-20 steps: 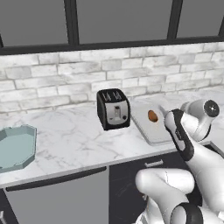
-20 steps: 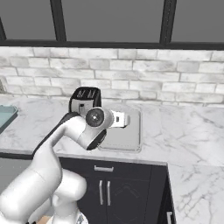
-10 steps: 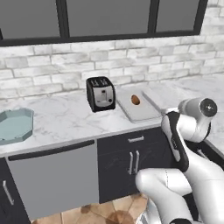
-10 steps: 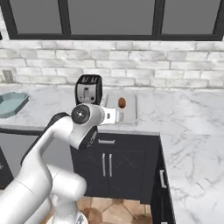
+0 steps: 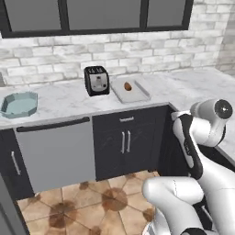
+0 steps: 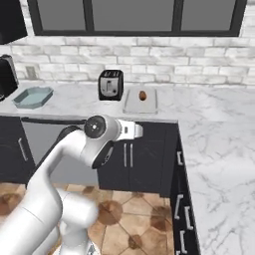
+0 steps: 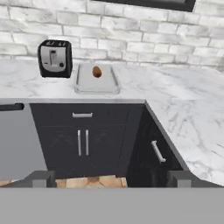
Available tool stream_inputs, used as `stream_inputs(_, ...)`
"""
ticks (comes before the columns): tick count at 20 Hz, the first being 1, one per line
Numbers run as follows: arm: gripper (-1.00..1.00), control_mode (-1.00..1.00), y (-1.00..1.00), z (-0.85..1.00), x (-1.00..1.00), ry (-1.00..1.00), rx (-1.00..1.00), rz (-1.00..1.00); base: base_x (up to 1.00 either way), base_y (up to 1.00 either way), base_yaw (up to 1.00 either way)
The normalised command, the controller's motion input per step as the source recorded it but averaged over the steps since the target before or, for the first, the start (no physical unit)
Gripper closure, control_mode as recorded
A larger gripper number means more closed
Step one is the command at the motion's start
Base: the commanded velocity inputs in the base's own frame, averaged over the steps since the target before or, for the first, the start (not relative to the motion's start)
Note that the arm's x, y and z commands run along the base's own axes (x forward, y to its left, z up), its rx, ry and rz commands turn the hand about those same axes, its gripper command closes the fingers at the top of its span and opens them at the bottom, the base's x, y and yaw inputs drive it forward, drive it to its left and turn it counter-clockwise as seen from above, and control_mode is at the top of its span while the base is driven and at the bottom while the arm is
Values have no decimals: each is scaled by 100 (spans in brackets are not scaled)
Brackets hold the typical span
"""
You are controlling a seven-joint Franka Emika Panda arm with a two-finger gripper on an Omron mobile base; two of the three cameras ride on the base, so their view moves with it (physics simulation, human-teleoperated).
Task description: Place one potato and one fish in each tupperware on the nearby counter, to pack two identical lunches.
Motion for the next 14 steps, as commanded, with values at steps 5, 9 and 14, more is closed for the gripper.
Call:
stream_inputs(5,-100,100,0,0,0,0,0,0,-100,0,34)
stream_inputs(9,-100,100,0,0,0,0,0,0,-100,7,39)
stream_inputs(14,-100,100,0,0,0,0,0,0,-100,12,40)
